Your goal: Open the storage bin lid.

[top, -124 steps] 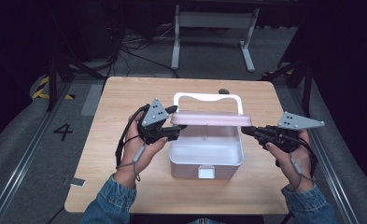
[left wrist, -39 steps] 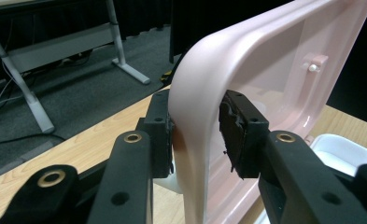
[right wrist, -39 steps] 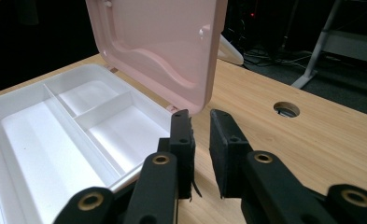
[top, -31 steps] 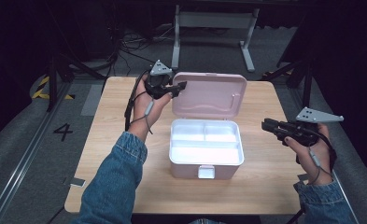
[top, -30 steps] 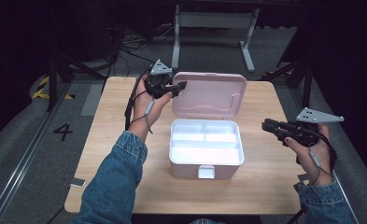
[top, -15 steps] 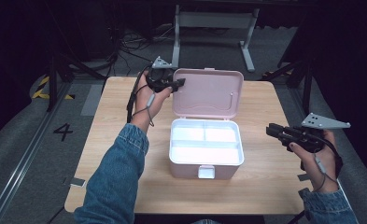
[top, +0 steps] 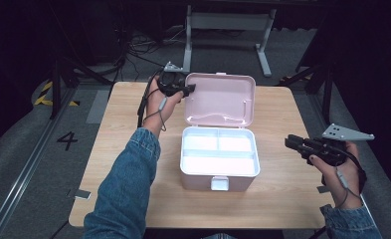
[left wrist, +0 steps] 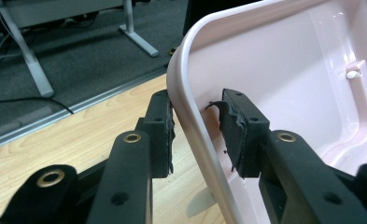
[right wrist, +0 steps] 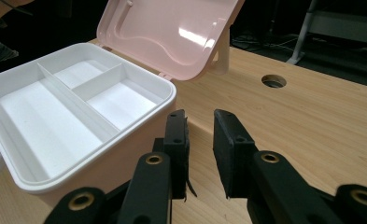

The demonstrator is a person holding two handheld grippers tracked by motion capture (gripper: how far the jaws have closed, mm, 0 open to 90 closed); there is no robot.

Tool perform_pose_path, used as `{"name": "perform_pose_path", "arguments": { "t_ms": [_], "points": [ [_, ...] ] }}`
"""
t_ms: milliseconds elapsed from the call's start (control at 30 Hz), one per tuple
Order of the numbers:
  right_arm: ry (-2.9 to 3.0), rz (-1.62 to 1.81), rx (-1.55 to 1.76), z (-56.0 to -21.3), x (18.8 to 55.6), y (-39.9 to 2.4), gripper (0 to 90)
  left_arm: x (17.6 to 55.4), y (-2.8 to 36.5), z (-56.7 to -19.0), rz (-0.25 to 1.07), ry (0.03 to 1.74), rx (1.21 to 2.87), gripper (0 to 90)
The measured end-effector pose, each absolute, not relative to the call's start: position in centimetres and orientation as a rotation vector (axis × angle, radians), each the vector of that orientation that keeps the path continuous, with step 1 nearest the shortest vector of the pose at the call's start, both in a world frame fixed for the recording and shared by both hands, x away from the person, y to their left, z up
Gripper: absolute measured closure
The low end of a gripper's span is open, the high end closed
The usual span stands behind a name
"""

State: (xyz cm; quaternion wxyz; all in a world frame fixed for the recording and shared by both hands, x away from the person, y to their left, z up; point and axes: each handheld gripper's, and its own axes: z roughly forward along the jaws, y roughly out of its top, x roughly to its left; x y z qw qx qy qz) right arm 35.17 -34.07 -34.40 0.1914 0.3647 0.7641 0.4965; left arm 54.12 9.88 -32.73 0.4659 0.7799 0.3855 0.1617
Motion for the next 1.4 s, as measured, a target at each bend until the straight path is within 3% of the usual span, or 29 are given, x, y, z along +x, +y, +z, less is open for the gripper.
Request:
{"name": "perform_pose_path", "arguments": {
  "t_ms": [767, 1400],
  "points": [
    [2.164, 1.384, 1.044, -34.9, 35.5, -34.1, 75.1, 56.2, 9.7, -35.6, 0.276, 1.038, 1.92, 61.0],
    [2.177, 1.381, 1.041, -35.2, 35.6, -33.9, 74.9, 56.8, 9.5, -37.1, 0.299, 1.075, 1.989, 59.3]
  ]
}}
